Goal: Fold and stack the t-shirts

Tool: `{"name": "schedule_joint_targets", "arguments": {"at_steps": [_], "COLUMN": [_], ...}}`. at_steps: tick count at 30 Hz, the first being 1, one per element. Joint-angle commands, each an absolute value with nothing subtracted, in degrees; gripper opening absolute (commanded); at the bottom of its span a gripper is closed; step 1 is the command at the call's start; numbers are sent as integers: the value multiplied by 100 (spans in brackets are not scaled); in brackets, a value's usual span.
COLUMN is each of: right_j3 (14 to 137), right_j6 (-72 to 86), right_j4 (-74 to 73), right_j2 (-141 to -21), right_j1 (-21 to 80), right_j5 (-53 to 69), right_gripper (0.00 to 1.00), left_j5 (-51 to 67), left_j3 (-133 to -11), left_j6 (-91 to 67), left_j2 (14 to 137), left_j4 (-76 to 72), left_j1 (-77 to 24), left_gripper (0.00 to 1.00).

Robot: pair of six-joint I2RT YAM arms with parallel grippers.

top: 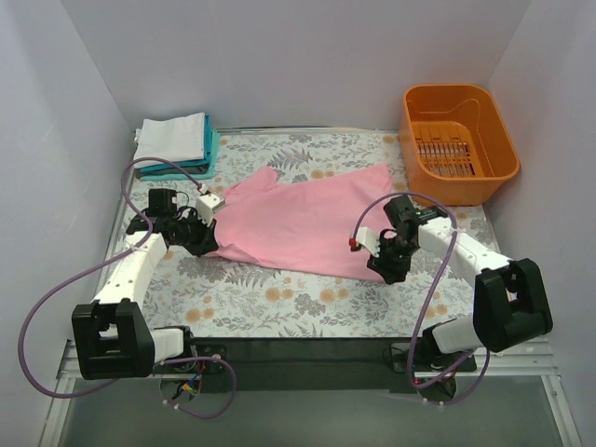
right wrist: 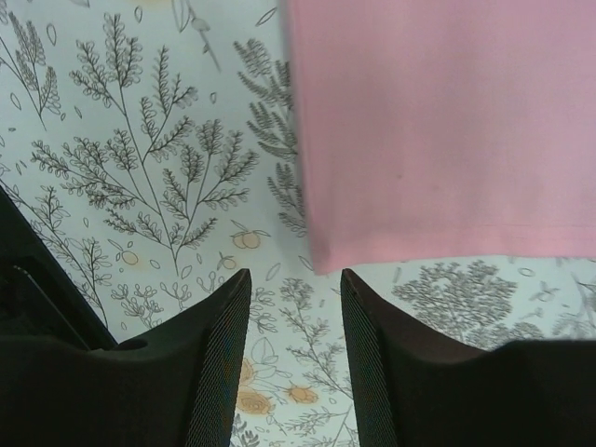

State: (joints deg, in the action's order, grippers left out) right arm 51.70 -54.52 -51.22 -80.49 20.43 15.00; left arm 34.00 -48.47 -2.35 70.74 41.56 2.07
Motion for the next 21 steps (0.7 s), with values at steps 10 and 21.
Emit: {"name": "schedule_joint_targets", "arguments": {"at_steps": [10, 21], "right_j3": [4184, 4500], "right_j6": [-5229, -5344], "right_j4": [-3595, -4078], "right_j2": [-7559, -7593], "right_j1": [2443, 2487], "right_j5": [589, 931], "right_gripper": [42, 42], "left_j5": [3507, 3516], "left_j3": [-4948, -5018], "left_j6": [-132, -132], "left_j2": [7058, 7216], "left_j4": [4148, 4122], "left_j1": [211, 211], "left_gripper": [0, 0]}}
